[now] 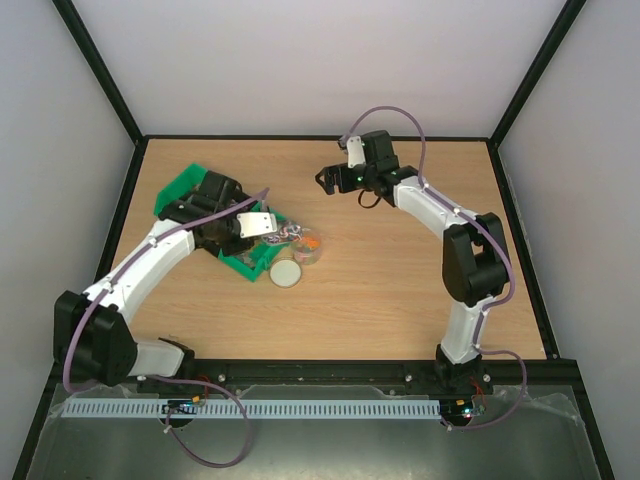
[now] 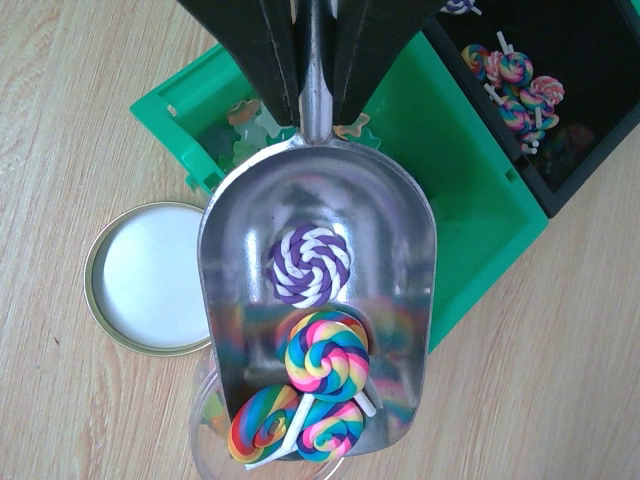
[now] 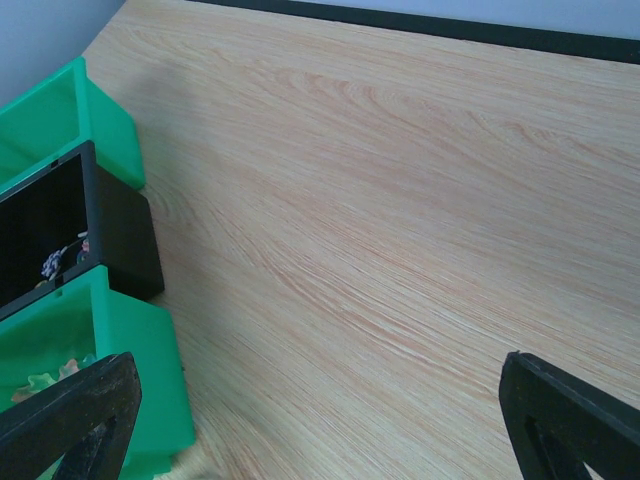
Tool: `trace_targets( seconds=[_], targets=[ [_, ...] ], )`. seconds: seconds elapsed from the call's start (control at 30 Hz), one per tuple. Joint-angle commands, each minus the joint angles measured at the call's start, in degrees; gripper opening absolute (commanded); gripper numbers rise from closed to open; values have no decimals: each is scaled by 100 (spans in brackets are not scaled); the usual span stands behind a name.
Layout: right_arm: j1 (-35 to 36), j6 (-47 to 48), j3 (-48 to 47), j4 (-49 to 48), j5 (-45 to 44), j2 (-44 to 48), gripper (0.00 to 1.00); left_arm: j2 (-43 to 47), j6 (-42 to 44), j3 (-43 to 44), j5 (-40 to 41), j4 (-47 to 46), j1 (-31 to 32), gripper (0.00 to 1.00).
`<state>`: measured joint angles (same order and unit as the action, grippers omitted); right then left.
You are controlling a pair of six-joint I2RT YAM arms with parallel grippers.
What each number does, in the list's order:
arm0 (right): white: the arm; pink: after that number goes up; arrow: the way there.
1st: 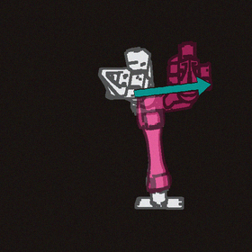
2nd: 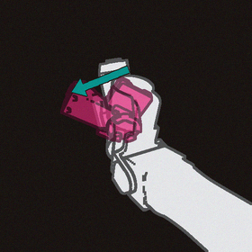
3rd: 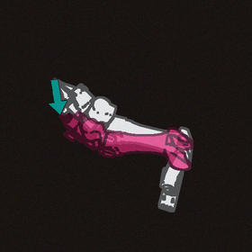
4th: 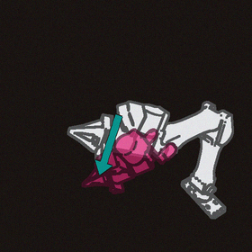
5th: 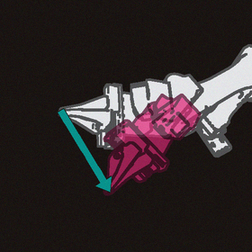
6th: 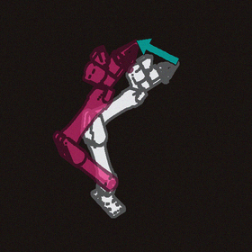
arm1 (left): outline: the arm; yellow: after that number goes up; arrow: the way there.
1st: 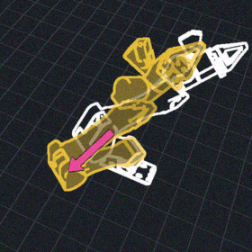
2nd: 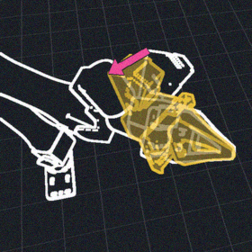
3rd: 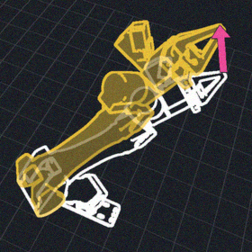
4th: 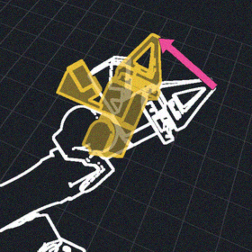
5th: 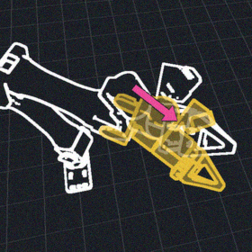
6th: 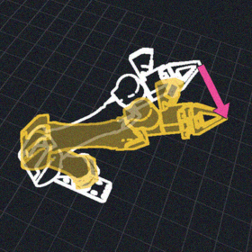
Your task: Pack the candies
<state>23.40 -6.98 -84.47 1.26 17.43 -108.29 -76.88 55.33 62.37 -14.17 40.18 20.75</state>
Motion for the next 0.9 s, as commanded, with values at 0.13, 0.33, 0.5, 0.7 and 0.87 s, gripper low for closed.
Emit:
trace_targets(
  seconds=[0.13,0.33,0.5,0.7,0.87],
  targets=[
    [-104,-84,143,-29,-21,273,99,-217,14,295,334,130,263,2],
    [-151,-112,165,-42,-19,265,99,-354,83,368,741,149,503,2],
    [-169,-138,171,-80,2,237,99,-509,60,518,1118,181,717,2],
    [-184,-184,168,-125,24,208,99,-681,103,783,1534,314,946,2],
    [-212,-190,177,-164,43,193,99,-736,240,859,1895,347,1155,2]
  ],
)
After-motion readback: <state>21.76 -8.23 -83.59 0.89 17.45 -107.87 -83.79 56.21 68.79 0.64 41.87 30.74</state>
